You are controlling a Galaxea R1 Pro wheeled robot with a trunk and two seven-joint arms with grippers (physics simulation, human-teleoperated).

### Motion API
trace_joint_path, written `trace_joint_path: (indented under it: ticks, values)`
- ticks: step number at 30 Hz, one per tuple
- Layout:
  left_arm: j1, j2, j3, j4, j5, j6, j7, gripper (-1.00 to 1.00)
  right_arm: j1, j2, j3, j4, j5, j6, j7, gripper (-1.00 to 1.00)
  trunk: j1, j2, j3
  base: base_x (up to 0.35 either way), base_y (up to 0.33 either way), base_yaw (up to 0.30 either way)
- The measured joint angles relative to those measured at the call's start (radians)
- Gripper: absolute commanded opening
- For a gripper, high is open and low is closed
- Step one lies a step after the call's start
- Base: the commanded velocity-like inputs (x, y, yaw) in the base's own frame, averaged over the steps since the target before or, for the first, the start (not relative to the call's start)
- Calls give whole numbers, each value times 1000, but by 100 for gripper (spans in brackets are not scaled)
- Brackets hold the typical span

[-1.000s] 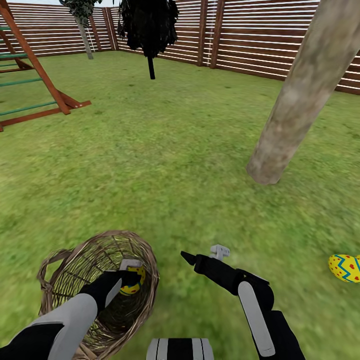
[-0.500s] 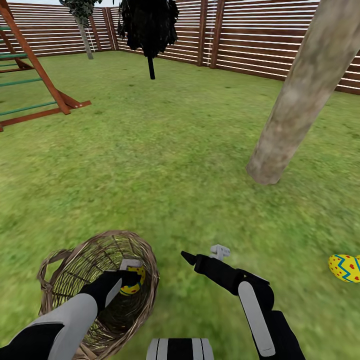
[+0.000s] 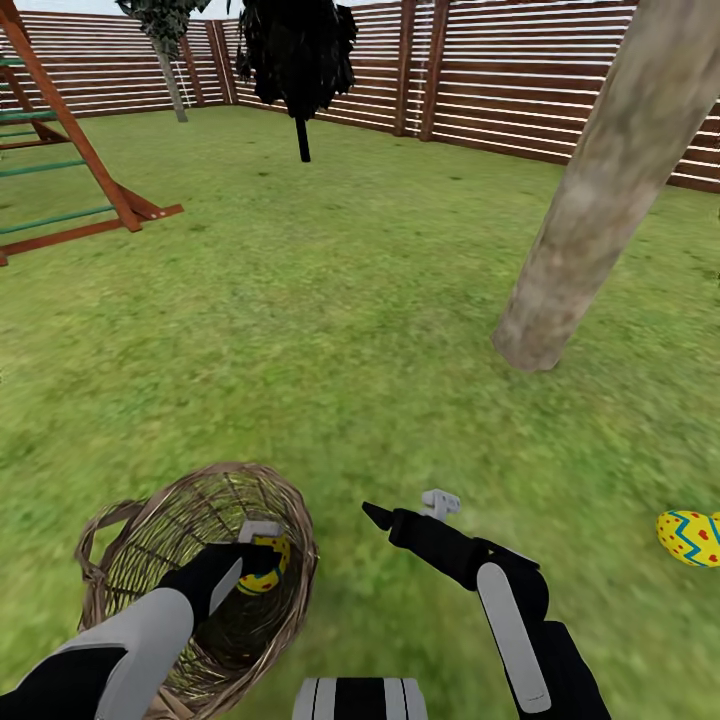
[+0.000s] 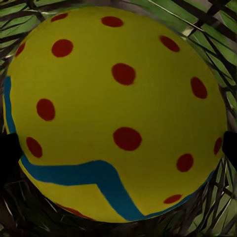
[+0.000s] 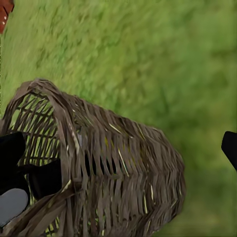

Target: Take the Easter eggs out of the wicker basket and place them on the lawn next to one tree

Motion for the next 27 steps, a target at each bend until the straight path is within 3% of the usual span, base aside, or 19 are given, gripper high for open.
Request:
trace_joint_path:
  ticks: [7,14,27]
  values:
    - [0,1,1,2,1,1,-5,-100,0,0,0,0,0,0,0,100,0,0,0,-81,0,0]
    - [0,3,3,10,-1,4,-6,-100,0,0,-1,1,0,0,2,100,-2,1,15,-41,0,0]
    - [0,3,3,10,-2,14,-4,-100,1,0,-1,1,0,0,3,100,-7,4,66,-142,0,0]
